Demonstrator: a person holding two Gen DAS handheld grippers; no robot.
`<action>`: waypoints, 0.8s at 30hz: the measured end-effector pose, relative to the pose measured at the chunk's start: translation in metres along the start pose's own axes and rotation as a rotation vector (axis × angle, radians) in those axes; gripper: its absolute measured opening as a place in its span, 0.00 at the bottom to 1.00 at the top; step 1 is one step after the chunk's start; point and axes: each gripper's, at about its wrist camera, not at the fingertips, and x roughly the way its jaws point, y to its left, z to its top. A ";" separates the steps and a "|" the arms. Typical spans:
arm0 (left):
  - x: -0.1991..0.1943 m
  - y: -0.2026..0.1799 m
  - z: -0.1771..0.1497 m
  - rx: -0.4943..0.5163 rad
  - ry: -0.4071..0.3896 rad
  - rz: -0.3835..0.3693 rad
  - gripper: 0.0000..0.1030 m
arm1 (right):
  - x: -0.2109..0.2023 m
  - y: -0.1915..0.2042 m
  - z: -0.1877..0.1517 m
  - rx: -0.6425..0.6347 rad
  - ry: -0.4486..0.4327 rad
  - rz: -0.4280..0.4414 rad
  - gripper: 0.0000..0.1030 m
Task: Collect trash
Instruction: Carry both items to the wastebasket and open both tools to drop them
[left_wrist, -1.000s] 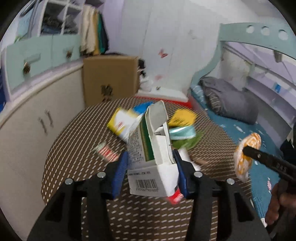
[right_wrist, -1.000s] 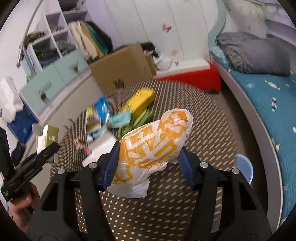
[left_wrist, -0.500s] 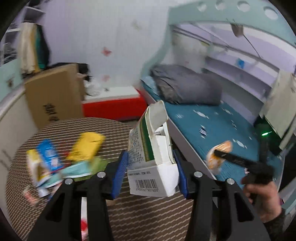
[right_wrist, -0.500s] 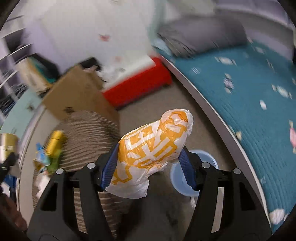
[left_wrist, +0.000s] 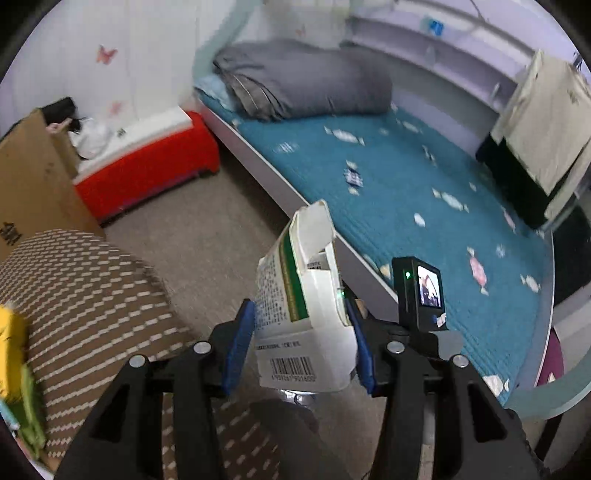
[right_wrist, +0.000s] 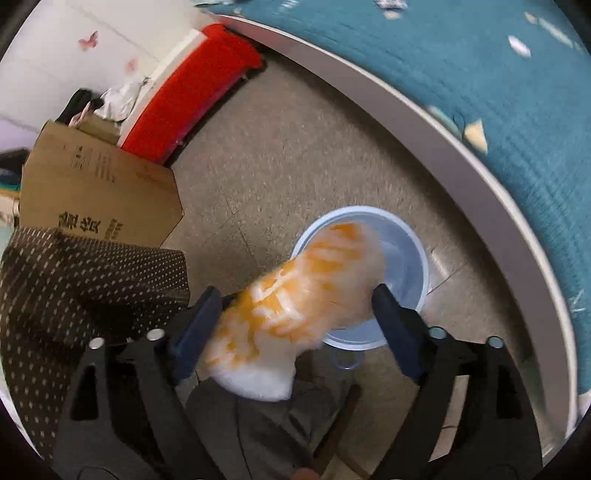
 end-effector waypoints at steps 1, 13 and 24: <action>0.012 -0.003 0.003 0.009 0.021 -0.002 0.47 | 0.001 -0.006 0.002 0.018 -0.003 0.003 0.82; 0.095 -0.040 0.017 0.087 0.195 -0.027 0.60 | -0.084 -0.038 0.011 0.083 -0.199 0.045 0.87; 0.080 -0.032 0.021 0.074 0.162 0.027 0.87 | -0.132 -0.017 0.006 0.054 -0.316 0.032 0.94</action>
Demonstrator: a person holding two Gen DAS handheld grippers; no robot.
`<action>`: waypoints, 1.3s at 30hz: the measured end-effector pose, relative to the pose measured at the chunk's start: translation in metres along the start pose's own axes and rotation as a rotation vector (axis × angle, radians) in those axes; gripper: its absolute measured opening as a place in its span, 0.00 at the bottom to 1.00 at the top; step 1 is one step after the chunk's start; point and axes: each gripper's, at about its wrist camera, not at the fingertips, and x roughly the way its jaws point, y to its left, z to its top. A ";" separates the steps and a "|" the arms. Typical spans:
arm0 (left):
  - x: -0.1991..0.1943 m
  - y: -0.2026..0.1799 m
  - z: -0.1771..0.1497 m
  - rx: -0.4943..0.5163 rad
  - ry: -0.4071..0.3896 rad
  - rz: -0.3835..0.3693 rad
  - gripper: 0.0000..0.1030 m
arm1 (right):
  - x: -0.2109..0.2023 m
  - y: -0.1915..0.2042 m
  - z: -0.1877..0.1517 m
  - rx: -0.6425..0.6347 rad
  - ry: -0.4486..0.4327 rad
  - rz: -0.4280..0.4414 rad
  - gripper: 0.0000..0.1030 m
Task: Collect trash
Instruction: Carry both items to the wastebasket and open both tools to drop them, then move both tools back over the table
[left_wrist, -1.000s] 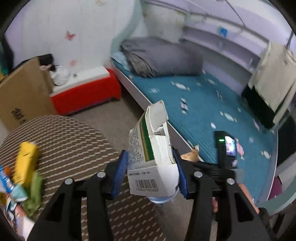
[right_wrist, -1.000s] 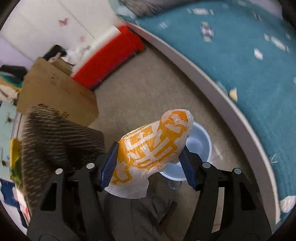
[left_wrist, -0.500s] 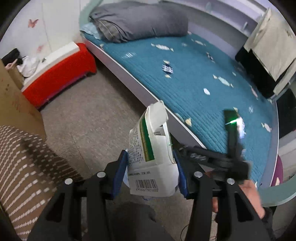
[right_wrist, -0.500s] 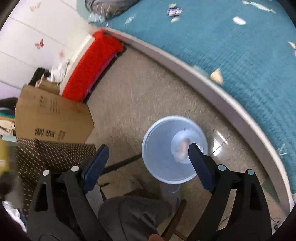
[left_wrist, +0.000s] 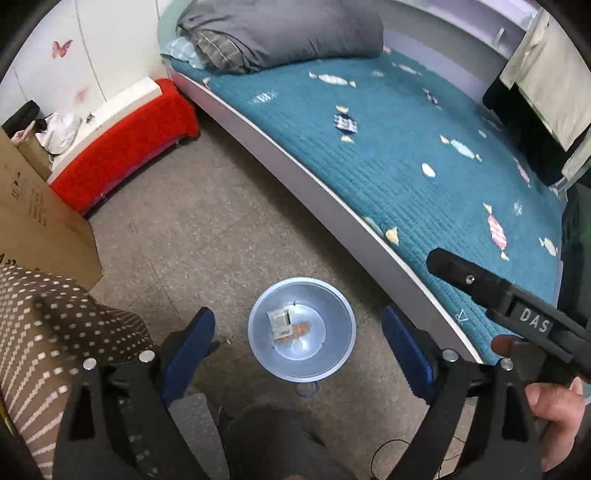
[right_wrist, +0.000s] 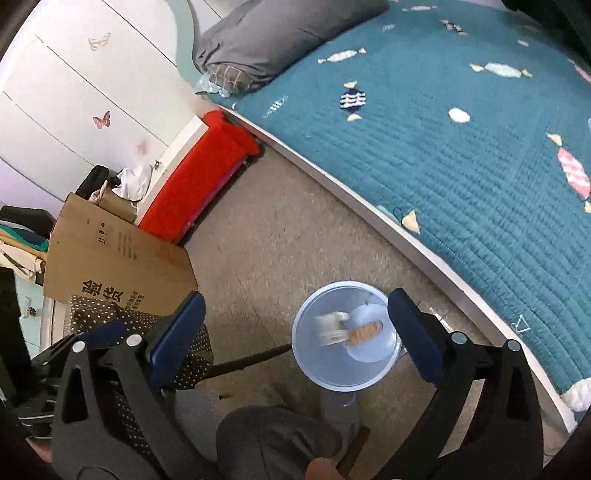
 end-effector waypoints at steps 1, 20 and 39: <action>-0.006 0.002 -0.001 -0.005 -0.011 0.001 0.88 | -0.003 0.003 0.000 -0.004 -0.006 -0.001 0.94; -0.182 0.053 -0.062 -0.114 -0.347 0.068 0.92 | -0.103 0.146 -0.038 -0.238 -0.166 0.085 0.94; -0.302 0.158 -0.176 -0.328 -0.509 0.305 0.93 | -0.141 0.284 -0.131 -0.551 -0.166 0.177 0.94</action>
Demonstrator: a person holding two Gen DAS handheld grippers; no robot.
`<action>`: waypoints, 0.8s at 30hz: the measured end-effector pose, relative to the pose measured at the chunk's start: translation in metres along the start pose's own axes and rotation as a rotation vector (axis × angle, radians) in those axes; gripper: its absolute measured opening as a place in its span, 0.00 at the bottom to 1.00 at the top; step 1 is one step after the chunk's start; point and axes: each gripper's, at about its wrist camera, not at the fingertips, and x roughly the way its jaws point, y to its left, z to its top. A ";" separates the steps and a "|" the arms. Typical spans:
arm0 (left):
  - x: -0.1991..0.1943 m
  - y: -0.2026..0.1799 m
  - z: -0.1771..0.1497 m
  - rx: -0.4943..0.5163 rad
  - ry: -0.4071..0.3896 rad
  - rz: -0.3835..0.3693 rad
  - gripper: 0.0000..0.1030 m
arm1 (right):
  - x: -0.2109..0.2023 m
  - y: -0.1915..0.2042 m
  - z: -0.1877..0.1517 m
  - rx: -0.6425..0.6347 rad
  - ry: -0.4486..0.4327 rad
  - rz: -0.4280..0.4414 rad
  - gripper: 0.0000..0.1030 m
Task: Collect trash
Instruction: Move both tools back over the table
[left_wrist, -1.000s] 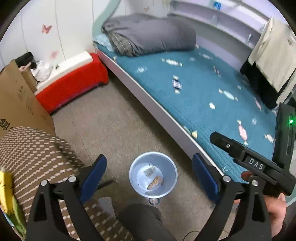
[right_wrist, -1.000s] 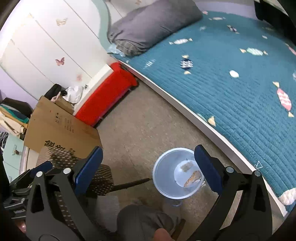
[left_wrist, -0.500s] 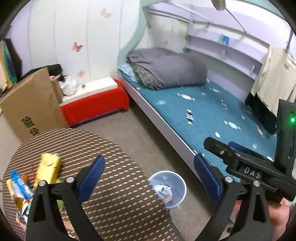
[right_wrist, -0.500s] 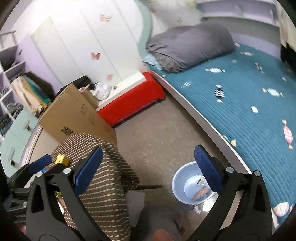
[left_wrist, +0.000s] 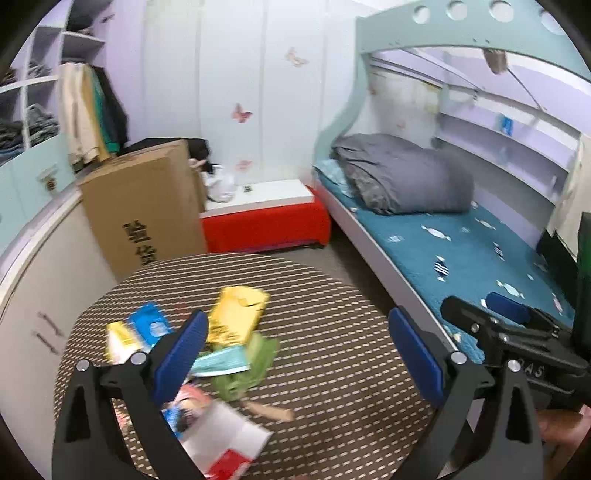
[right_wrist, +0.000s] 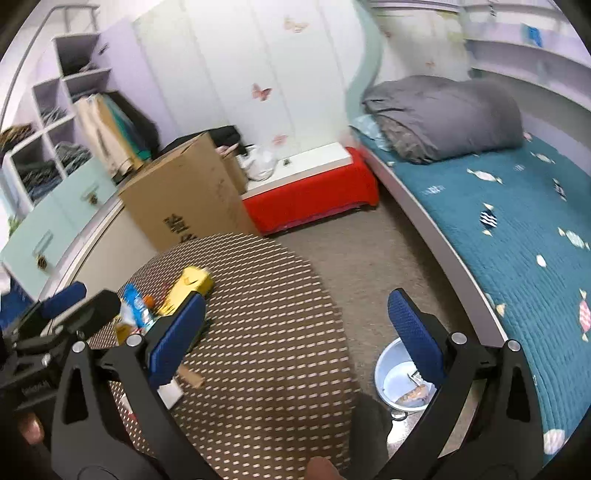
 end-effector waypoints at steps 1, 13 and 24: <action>-0.005 0.009 -0.002 -0.011 -0.004 0.012 0.93 | 0.000 0.010 -0.002 -0.021 0.004 0.007 0.94; -0.041 0.109 -0.043 -0.152 -0.009 0.150 0.93 | 0.017 0.109 -0.046 -0.255 0.108 0.090 0.94; -0.028 0.194 -0.103 -0.300 0.102 0.259 0.93 | 0.057 0.178 -0.116 -0.507 0.288 0.182 0.94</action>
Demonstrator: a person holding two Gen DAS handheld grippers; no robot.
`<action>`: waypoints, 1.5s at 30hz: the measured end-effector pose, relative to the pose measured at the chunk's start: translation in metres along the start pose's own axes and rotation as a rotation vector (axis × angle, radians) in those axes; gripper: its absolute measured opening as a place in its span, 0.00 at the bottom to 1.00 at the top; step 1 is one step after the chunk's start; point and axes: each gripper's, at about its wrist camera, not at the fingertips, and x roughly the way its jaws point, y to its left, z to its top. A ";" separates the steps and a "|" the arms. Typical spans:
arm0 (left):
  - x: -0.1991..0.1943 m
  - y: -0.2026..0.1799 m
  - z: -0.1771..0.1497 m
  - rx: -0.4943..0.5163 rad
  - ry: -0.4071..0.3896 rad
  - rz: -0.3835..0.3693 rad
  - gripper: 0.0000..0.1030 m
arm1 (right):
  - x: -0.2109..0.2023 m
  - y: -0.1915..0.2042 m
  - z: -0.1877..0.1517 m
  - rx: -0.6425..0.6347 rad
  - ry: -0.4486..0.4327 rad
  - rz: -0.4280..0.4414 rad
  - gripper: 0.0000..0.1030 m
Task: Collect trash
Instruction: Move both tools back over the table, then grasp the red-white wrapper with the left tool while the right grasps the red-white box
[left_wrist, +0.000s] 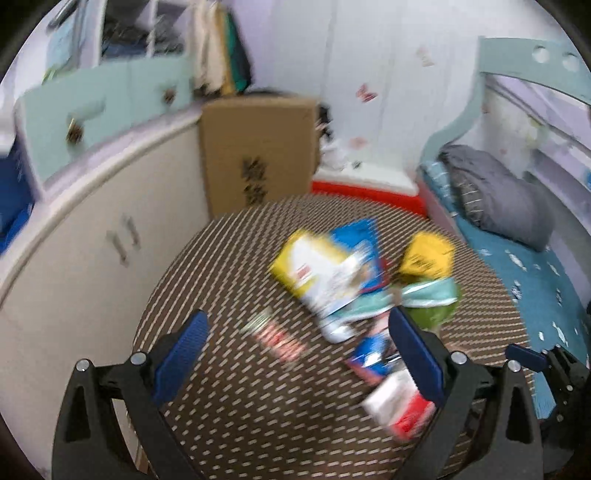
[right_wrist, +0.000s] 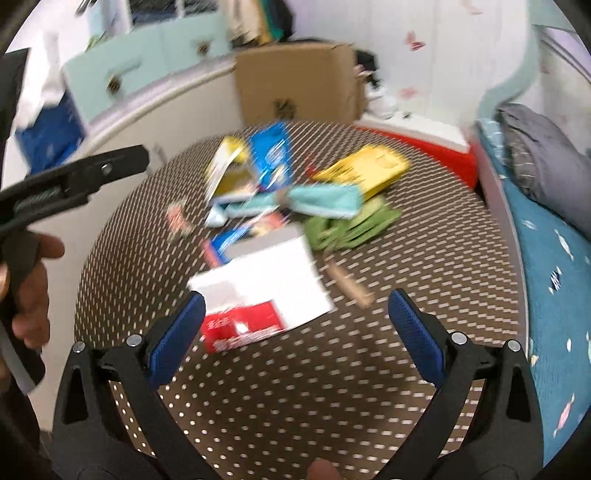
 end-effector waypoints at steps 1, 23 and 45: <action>0.008 0.011 -0.006 -0.018 0.024 0.015 0.93 | 0.008 0.006 -0.002 -0.018 0.019 0.007 0.94; 0.097 0.013 -0.015 0.052 0.160 0.018 0.49 | 0.065 0.013 -0.004 -0.142 0.091 -0.050 0.94; 0.038 0.019 -0.041 0.016 0.086 -0.185 0.19 | 0.034 -0.013 -0.014 -0.048 -0.005 0.092 0.46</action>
